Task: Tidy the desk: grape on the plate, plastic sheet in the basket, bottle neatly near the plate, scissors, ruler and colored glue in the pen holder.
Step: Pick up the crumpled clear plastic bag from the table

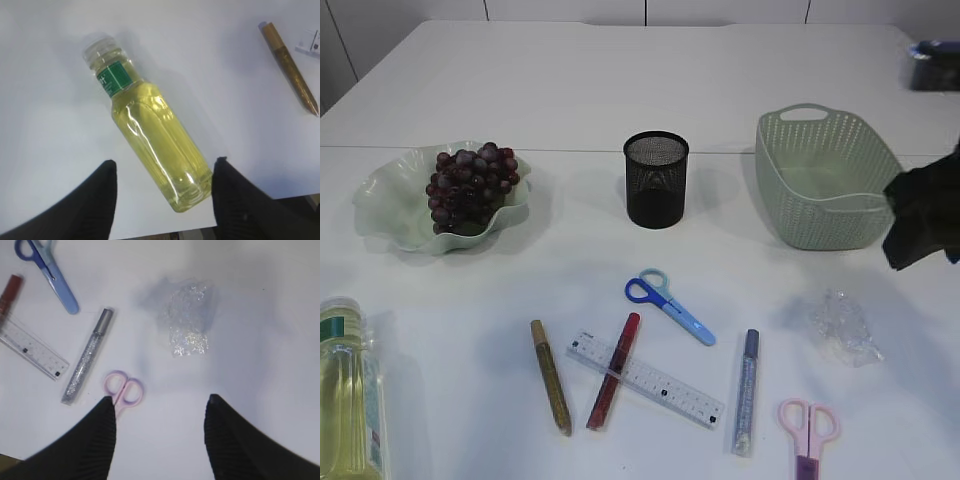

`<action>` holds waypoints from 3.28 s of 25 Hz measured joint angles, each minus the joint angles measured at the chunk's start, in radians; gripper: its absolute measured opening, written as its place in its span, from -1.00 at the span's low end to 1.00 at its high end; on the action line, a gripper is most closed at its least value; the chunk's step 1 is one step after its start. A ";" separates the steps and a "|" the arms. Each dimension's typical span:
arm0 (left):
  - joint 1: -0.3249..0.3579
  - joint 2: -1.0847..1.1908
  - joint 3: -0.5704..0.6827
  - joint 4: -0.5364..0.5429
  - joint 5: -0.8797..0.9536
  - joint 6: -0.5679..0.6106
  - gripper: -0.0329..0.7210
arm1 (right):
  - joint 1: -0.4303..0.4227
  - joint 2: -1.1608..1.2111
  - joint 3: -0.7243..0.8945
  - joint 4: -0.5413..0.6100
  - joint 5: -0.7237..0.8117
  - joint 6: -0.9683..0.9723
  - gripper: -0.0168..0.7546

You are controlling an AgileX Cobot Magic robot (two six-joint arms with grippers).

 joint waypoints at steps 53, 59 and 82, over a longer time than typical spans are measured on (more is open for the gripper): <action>0.000 -0.083 0.002 -0.007 0.031 0.002 0.24 | 0.049 0.562 -0.038 -0.175 -0.365 0.091 -0.42; 0.000 -0.083 0.002 -0.009 0.031 0.002 0.24 | 0.049 0.562 -0.040 -0.175 -0.359 0.094 -0.52; 0.000 -0.083 0.002 -0.009 0.012 0.002 0.24 | 0.046 0.293 -0.164 -0.059 -0.179 0.004 -0.54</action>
